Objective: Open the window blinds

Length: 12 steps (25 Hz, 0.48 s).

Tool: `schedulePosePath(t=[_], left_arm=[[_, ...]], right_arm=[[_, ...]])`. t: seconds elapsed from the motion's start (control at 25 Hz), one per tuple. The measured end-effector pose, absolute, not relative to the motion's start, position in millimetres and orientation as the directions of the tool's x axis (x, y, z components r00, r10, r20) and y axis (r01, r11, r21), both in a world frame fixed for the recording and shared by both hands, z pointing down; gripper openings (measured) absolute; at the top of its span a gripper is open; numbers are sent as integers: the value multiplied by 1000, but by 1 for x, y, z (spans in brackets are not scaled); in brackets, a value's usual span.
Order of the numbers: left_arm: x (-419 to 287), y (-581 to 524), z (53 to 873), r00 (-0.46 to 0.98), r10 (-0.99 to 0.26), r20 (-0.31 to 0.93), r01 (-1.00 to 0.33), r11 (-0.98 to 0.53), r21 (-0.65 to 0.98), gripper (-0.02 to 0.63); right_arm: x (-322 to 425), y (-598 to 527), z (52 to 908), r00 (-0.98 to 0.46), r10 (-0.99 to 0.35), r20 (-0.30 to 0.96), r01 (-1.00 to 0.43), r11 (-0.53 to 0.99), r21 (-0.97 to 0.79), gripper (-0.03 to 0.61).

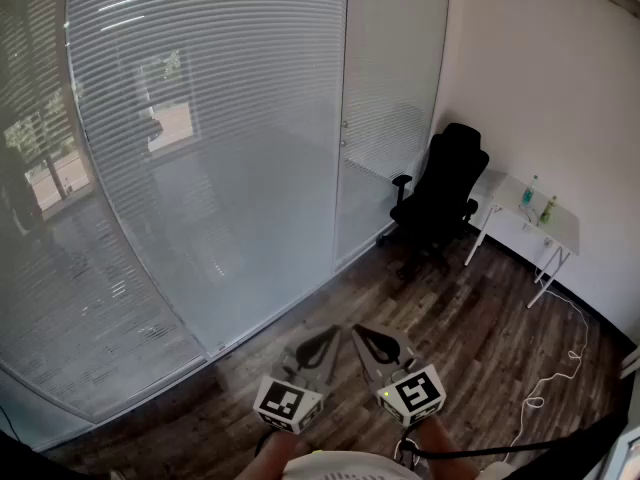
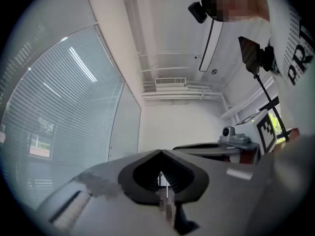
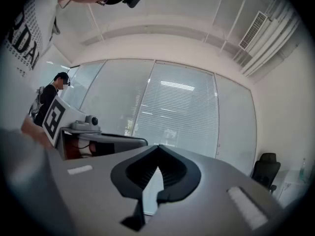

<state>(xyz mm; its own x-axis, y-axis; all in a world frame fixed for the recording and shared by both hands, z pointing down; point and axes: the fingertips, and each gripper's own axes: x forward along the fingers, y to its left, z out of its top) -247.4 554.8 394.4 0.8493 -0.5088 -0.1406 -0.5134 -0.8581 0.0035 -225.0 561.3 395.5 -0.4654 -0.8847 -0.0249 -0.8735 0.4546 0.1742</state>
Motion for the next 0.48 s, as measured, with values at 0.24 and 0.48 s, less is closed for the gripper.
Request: schedulePosePath(t=[0.24,0.48], left_arm=[[-251,556,395,847,-513,-138,-517,-856,10,-8],[-249,555,398,853,-504,-135,-507,-862,14,-8]], right_arm=[[-228,563,390,-449,-892,-47,-885,437,160,8],[-227,562,390,-443,-894,-62,-890,432,145,9]])
